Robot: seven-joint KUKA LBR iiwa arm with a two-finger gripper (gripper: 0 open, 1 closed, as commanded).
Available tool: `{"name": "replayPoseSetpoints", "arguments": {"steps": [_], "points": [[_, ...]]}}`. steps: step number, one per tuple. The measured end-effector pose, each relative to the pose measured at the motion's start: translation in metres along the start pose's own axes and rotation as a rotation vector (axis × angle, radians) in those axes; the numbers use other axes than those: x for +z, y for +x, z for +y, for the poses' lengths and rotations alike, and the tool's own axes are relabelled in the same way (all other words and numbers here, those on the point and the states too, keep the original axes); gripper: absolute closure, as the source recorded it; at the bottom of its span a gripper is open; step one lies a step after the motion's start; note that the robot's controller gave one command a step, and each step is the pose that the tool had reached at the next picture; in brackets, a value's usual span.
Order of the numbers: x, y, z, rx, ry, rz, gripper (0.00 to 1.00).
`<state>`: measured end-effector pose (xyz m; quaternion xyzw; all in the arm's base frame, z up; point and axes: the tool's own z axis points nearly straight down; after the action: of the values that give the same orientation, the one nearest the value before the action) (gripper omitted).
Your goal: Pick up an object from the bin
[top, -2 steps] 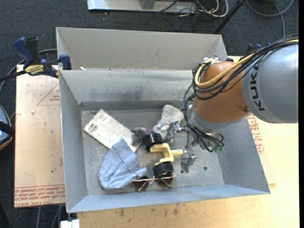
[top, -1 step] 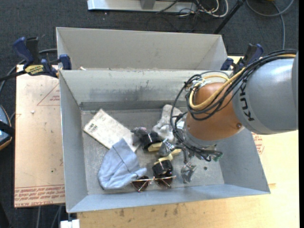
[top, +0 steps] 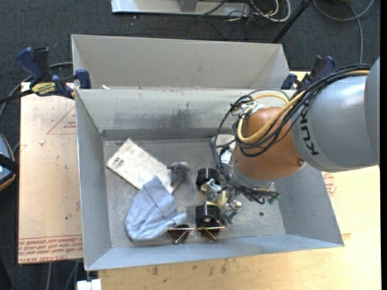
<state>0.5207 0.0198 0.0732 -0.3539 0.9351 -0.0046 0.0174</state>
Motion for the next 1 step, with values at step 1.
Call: {"name": "replayPoseSetpoints", "arguments": {"steps": [1], "points": [[-0.0010,0.0012,0.0004,0.001,0.000,-0.001,1.00]]}}
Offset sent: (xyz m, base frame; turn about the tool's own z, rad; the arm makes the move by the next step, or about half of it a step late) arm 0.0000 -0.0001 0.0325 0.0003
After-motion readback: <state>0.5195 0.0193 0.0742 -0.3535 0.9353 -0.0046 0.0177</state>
